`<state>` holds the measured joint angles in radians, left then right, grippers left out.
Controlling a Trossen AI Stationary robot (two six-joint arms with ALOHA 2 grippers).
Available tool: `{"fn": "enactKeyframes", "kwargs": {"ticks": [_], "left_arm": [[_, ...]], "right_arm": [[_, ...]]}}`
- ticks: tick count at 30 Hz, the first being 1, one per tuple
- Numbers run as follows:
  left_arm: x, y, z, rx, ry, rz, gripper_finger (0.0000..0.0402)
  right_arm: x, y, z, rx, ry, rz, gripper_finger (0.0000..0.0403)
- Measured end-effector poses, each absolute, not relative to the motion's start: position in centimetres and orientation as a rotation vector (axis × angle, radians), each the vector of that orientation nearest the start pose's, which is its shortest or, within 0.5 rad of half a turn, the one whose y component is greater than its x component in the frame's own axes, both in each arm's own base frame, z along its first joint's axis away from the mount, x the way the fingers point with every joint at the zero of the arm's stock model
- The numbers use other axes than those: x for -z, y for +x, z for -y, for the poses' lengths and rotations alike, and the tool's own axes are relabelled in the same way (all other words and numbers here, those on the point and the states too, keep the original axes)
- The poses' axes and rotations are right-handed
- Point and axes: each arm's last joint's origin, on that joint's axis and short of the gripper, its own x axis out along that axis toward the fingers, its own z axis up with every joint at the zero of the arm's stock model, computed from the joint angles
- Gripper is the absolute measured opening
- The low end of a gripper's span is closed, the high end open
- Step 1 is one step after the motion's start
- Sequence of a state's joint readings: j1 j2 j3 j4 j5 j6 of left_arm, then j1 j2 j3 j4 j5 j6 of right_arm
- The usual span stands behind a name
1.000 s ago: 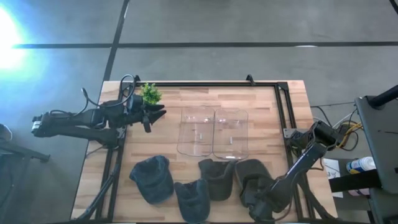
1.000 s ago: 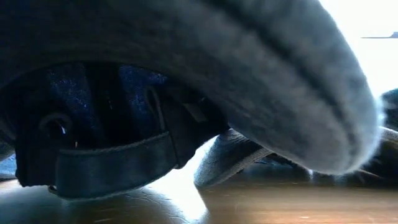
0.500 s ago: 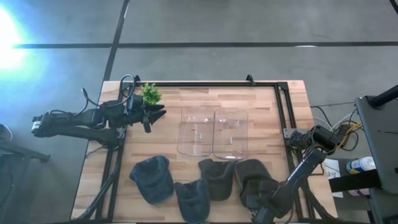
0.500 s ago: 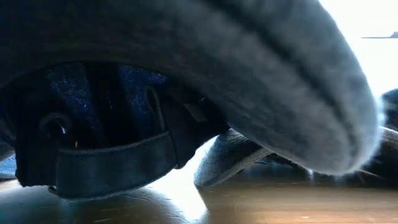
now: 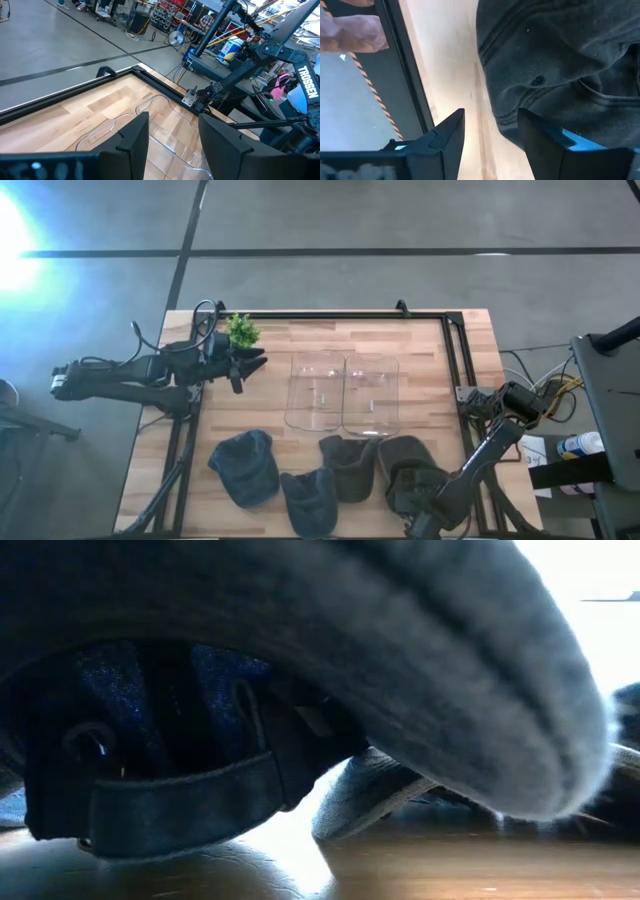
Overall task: Pick & Place hat
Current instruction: Put the right black cap into the right transparent bin
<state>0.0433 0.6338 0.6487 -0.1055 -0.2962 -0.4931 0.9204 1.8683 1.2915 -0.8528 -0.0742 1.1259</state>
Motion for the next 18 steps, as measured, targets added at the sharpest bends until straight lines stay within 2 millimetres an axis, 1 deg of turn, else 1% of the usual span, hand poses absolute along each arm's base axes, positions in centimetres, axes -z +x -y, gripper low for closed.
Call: {"fn": "enactKeyframes", "kwargs": {"ticks": [6, 12, 16, 18], "left_arm": [[-31.5, 14.6, -1.5, -0.35, -0.476, -0.006, 0.0165], [-31.5, 14.6, -1.5, -0.344, -0.477, -0.007, 0.0165], [-31.5, 14.6, -1.5, -0.344, -0.477, -0.007, 0.0165], [-31.5, 14.6, -1.5, -0.344, -0.477, -0.007, 0.0165]], "right_arm": [[-16.2, 20.5, -27.3, 0.051, 0.278, -1.563, 0.0176], [-14.9, 20.3, -27.1, 0.04, 0.326, -1.569, 0.0176], [-14.4, 20.1, -26.8, 0.054, 0.336, -1.569, 0.0174], [-14.3, 20.1, -26.7, 0.058, 0.334, -1.568, 0.0164]]}}
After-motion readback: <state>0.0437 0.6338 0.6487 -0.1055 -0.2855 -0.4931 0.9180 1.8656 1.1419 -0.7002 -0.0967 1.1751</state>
